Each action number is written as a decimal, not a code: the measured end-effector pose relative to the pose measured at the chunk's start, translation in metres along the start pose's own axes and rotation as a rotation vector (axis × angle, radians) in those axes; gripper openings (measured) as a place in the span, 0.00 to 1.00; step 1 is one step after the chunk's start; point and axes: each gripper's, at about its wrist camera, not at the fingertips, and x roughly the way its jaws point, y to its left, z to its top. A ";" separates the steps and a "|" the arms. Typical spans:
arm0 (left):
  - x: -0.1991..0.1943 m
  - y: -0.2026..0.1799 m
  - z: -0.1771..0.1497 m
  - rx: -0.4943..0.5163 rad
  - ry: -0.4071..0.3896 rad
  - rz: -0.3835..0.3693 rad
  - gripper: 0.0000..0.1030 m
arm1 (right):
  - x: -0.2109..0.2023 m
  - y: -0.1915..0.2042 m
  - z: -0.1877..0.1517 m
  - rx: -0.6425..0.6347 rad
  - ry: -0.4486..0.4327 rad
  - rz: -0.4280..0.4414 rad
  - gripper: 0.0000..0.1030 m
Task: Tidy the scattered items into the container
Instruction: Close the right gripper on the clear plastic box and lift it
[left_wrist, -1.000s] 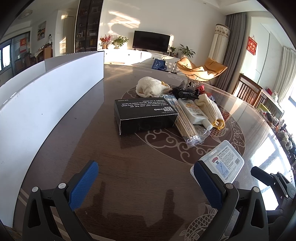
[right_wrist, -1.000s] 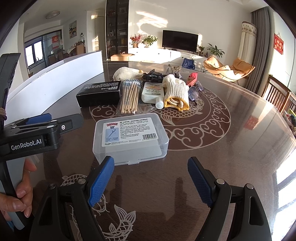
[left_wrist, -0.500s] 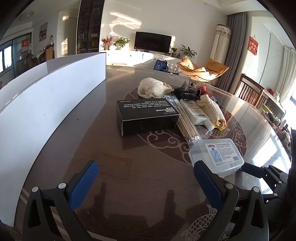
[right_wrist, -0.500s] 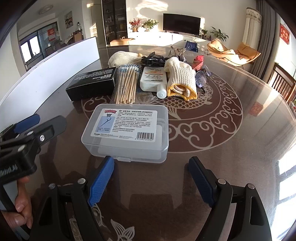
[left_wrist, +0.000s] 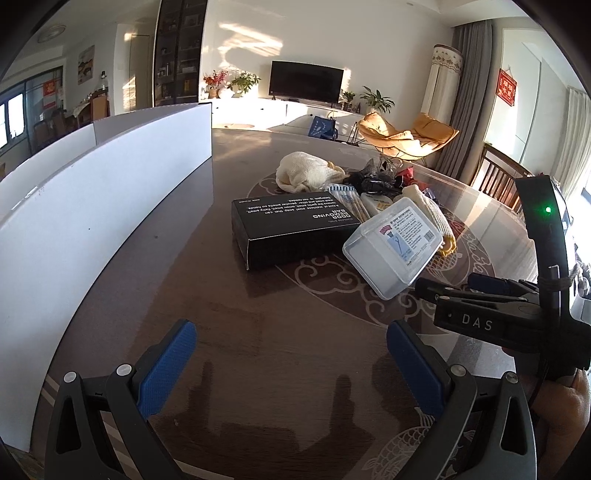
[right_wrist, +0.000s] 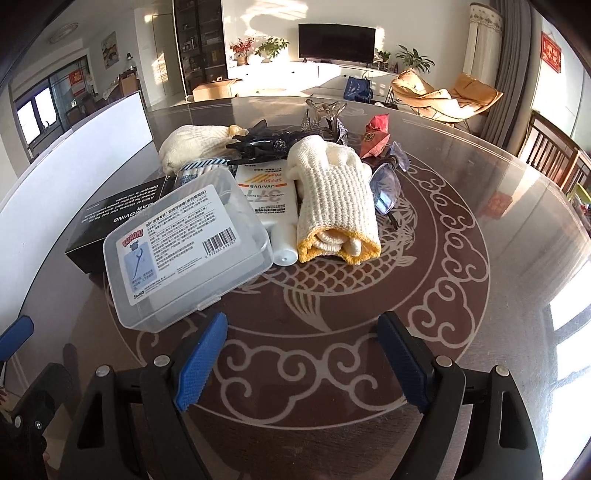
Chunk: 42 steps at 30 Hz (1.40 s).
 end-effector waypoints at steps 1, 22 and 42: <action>0.000 0.001 0.000 0.003 0.000 0.003 1.00 | 0.000 -0.001 -0.001 -0.002 0.000 0.003 0.82; 0.007 0.023 0.010 -0.025 0.015 -0.023 1.00 | -0.002 -0.004 -0.004 -0.006 -0.001 0.000 0.82; 0.008 0.022 0.010 -0.007 0.013 -0.020 1.00 | -0.002 -0.004 -0.004 -0.006 -0.001 0.000 0.82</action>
